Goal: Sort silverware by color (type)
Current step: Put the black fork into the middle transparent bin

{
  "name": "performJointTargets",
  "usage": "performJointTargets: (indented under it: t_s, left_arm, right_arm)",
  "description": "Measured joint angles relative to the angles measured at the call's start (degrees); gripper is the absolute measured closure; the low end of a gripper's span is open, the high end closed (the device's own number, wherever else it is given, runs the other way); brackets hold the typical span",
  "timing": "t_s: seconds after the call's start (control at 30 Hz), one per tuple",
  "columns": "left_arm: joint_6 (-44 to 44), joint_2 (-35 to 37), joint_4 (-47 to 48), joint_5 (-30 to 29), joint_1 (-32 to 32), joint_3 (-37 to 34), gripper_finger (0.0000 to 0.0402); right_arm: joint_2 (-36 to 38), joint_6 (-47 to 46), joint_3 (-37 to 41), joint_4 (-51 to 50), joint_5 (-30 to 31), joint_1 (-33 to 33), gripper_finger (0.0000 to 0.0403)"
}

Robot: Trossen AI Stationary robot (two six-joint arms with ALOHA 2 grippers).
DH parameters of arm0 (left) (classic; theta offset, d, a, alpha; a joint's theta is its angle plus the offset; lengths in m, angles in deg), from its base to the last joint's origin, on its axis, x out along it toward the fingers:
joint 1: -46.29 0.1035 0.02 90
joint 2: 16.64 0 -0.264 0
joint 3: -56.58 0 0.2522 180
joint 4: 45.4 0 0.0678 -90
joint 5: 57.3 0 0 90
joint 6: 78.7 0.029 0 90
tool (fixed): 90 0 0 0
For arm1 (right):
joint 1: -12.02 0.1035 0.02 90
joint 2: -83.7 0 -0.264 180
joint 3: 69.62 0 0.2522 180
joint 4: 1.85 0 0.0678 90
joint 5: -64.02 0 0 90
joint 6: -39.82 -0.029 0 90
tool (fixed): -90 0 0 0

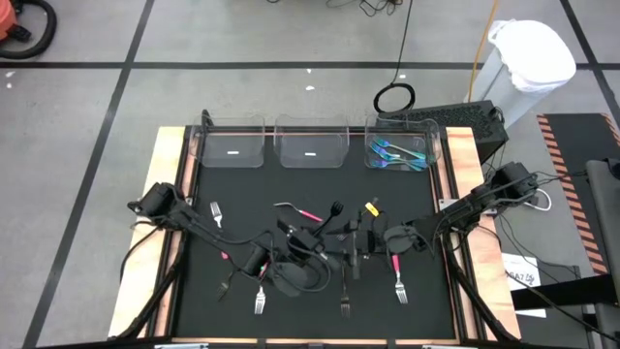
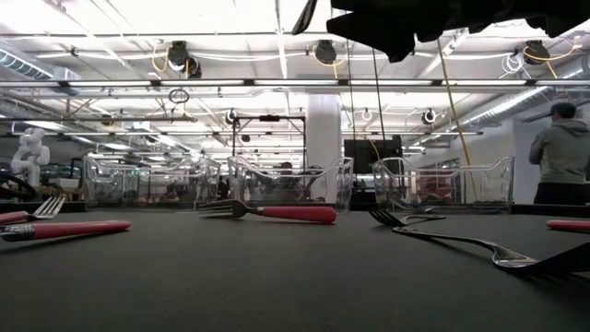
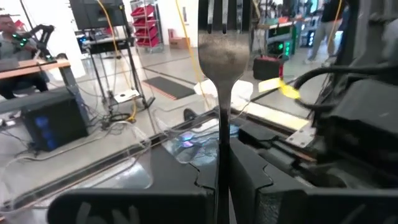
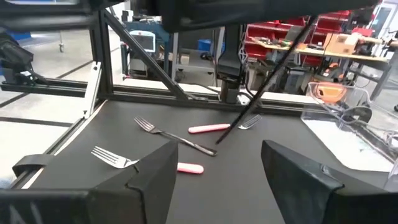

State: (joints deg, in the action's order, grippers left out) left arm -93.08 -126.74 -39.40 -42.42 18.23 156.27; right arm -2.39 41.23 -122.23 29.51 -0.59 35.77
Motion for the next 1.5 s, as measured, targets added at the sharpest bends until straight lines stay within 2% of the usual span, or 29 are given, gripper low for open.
performJointTargets:
  t_s: [0.67, 0.87, 1.07, 1.23, 1.5]
  left_arm:
    - [-1.56, -0.32, -4.57, 0.02, -0.85, 0.00, 0.0380]
    - [-1.62, -0.59, -5.88, 1.98, -0.22, 0.00, 0.0380]
    - [1.91, -1.72, -10.60, 3.56, 0.36, 0.01, 0.0380]
    - [3.29, -1.72, -11.17, 3.56, 0.22, 0.04, 0.0380]
    - [3.27, -1.69, -11.20, 4.30, 0.25, 0.04, 0.0380]
  right_arm:
    - [0.02, -0.12, 0.00, 4.49, -0.18, -0.02, 0.0177]
    - [0.02, -0.88, 0.00, 4.57, -0.17, -0.02, 0.0177]
    - [0.02, -1.81, -0.02, 4.45, -1.52, -0.04, 0.0178]
    - [0.02, -2.20, -0.02, 4.44, -1.57, -0.04, 0.0204]
    - [0.02, -1.89, -0.02, 4.38, -1.66, -0.04, 0.0291]
